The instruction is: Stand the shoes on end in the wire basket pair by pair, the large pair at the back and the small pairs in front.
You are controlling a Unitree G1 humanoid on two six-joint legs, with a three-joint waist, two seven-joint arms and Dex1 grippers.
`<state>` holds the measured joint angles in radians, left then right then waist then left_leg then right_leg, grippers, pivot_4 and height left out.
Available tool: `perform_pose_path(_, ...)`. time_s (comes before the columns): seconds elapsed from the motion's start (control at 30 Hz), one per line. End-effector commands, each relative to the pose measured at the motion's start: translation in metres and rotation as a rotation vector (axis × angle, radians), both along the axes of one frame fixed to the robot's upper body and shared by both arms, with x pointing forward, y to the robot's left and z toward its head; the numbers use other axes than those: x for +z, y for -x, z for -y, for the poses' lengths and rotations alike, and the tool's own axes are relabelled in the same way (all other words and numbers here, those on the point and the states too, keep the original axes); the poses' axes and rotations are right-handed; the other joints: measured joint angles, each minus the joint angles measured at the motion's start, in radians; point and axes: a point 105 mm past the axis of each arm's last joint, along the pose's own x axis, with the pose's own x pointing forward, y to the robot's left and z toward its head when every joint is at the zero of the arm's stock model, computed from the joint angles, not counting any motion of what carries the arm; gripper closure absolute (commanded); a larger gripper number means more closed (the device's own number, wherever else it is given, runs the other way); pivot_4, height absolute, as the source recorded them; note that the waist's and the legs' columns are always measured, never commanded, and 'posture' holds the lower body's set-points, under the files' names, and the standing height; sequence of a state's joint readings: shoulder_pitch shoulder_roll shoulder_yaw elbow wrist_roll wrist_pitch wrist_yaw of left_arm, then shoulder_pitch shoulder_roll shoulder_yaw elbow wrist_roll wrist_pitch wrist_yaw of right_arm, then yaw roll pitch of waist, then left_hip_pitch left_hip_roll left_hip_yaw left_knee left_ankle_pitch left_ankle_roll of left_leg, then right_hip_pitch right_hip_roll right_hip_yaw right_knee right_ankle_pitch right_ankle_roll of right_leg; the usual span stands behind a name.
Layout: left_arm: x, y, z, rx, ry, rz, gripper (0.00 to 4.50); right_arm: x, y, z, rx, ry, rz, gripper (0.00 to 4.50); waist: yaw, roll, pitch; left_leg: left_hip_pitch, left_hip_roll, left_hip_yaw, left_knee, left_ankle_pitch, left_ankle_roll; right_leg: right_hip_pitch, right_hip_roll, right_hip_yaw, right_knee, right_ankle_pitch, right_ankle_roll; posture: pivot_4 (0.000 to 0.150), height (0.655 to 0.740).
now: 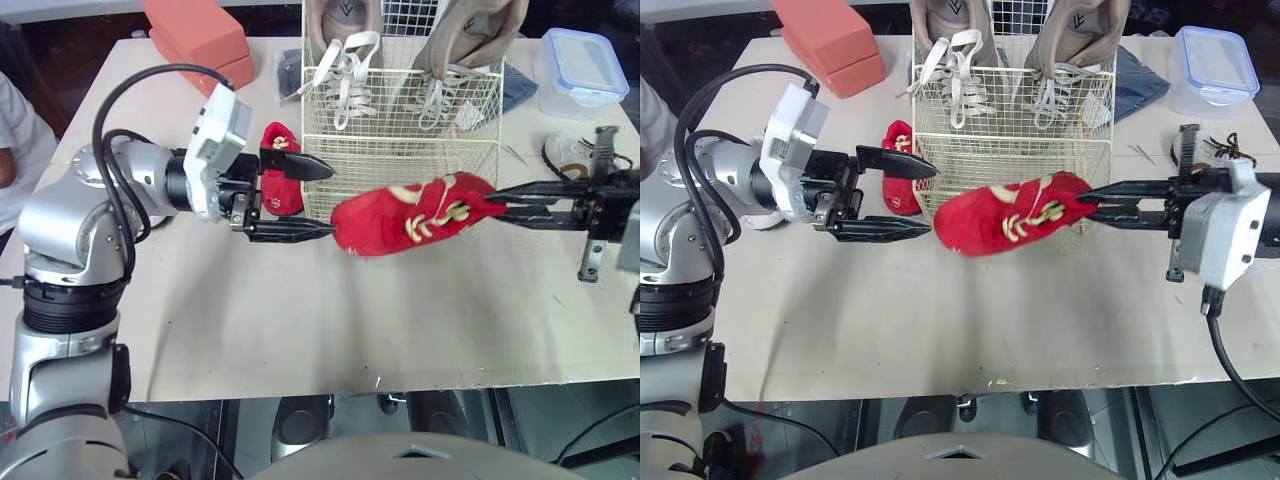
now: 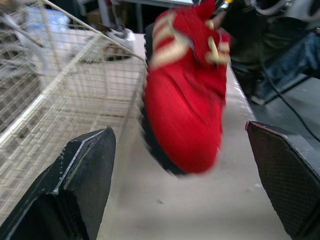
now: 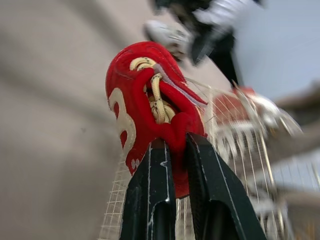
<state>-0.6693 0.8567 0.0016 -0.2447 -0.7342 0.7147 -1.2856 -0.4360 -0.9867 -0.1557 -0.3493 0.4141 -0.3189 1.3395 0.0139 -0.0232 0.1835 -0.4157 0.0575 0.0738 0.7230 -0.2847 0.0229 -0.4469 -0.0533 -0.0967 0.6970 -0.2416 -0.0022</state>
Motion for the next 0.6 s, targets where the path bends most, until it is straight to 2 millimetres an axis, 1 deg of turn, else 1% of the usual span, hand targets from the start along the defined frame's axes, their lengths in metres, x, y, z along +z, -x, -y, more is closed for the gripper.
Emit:
perform_pose_path(0.03, 0.001, -0.002, 0.009, -0.019, -0.038, 0.000, 0.00, -0.001, -0.002, -0.009, 0.103, 0.095, 0.184, 4.46, 0.000, 0.000, 0.000, 0.000, 0.000, 0.000, 0.000, 0.000, 0.000, 0.000, 0.000, 0.000, 0.000, 0.000, 0.000, 0.150, 0.6860)
perform_pose_path(0.13, -0.003, -0.007, 0.017, -0.015, -0.060, -0.007, 0.00, 0.001, -0.008, -0.017, 0.152, 0.096, 0.289, 4.46, 0.001, 0.000, 0.000, 0.000, 0.000, 0.000, 0.000, 0.000, 0.000, 0.000, 0.000, 0.000, 0.000, 0.000, 0.000, 0.150, 0.6860)
perform_pose_path(0.23, -0.009, -0.011, 0.023, -0.021, -0.089, -0.029, 0.00, 0.005, -0.008, -0.029, 0.217, 0.081, 0.363, 4.46, 0.000, 0.000, 0.000, -0.001, 0.000, 0.001, 0.000, 0.000, 0.000, 0.000, 0.000, 0.000, 0.000, 0.001, -0.002, 0.150, 0.6860)
perform_pose_path(0.33, -0.016, -0.015, 0.023, -0.022, -0.140, -0.045, 0.00, 0.011, -0.007, -0.038, 0.261, 0.064, 0.424, 4.46, 0.000, 0.000, 0.000, -0.001, 0.000, 0.000, 0.000, 0.000, -0.001, 0.000, 0.000, 0.000, 0.000, 0.002, -0.004, 0.150, 0.6860)
perform_pose_path(0.4, -0.019, -0.014, 0.023, -0.034, -0.155, -0.060, 0.00, 0.013, -0.007, -0.040, 0.274, 0.054, 0.443, 4.46, 0.000, 0.000, 0.000, -0.001, 0.000, 0.000, 0.000, 0.000, -0.001, 0.000, 0.000, 0.000, 0.000, 0.002, -0.004, 0.150, 0.6860)
perform_pose_path(0.5, -0.021, -0.012, 0.023, -0.067, -0.156, -0.082, 0.79, 0.016, -0.006, -0.042, 0.280, 0.035, 0.457, 4.50, 0.001, 0.000, 0.000, -0.001, 0.000, 0.001, 0.000, 0.000, -0.001, 0.000, -0.001, 0.000, 0.000, 0.002, -0.004, 0.150, 0.6860)
perform_pose_path(0.6, -0.021, -0.008, 0.024, -0.090, -0.147, -0.090, 2.28, 0.014, -0.008, -0.039, 0.256, 0.036, 0.431, 4.50, 0.001, 0.000, 0.000, -0.001, 0.000, 0.000, 0.001, 0.000, -0.001, 0.000, -0.001, 0.000, 0.001, 0.002, -0.004, 0.150, 0.6860)
